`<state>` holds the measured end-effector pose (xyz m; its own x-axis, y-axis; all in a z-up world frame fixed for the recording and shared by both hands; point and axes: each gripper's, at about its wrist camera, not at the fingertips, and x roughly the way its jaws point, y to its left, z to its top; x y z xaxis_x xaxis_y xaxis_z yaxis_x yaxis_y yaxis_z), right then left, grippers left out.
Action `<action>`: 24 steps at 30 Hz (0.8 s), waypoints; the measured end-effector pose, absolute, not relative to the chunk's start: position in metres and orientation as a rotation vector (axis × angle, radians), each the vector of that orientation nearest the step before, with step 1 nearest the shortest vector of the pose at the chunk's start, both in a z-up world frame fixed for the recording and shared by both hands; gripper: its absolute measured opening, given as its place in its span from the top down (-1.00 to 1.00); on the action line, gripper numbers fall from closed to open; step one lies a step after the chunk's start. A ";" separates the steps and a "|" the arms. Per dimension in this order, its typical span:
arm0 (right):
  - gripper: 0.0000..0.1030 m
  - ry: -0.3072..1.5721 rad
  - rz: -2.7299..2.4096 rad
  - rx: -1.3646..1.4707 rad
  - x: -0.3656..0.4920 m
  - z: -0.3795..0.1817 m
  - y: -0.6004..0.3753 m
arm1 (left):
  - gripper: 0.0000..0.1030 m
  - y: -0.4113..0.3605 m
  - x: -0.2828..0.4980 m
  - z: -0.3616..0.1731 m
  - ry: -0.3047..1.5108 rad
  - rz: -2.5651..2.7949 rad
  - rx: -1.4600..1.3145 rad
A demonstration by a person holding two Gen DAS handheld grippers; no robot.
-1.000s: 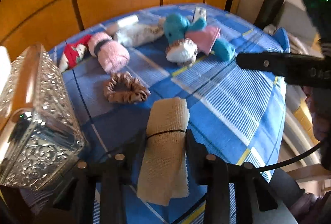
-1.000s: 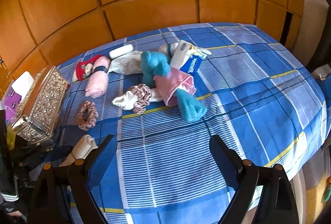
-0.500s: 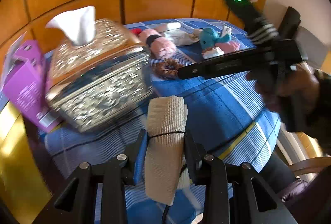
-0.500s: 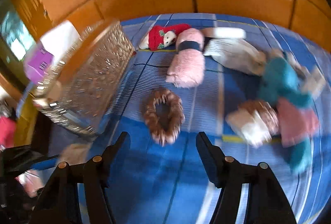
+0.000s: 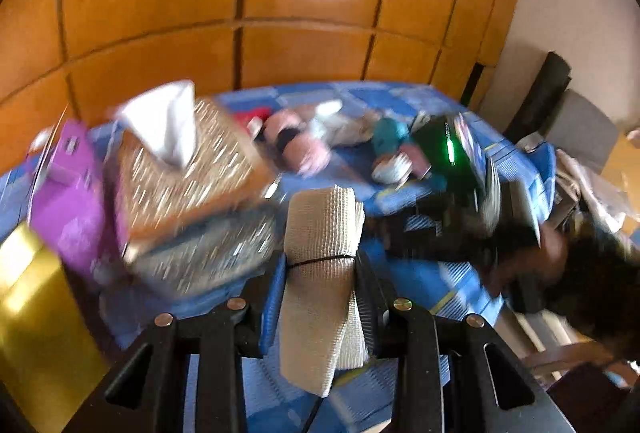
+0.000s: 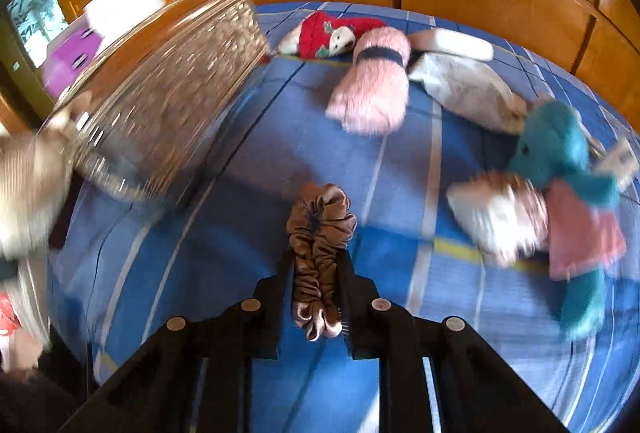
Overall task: Organize soft objects
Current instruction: 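Carry the cream roll to the gold tray while the right tool grasps the scrunchie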
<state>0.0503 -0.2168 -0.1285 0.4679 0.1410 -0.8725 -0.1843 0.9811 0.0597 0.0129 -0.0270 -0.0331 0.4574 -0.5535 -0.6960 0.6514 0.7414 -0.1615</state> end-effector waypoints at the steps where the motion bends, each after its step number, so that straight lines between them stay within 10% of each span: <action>1: 0.62 1.061 0.195 -0.040 0.043 -0.129 -0.218 | 0.35 -0.034 0.017 -0.028 0.803 -0.760 0.130; 12: 0.61 1.008 0.156 0.006 0.012 -0.127 -0.221 | 0.35 -0.102 0.150 0.035 0.798 -0.632 0.070; 24: 0.60 0.982 0.165 0.008 0.006 -0.130 -0.225 | 0.35 0.141 0.197 0.058 0.715 -0.062 -0.164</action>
<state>0.0062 -0.2250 -0.1305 0.5437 0.1424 -0.8271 -0.1356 0.9875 0.0809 0.1970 0.1409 0.0582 0.7539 -0.1129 -0.6472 0.0010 0.9853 -0.1707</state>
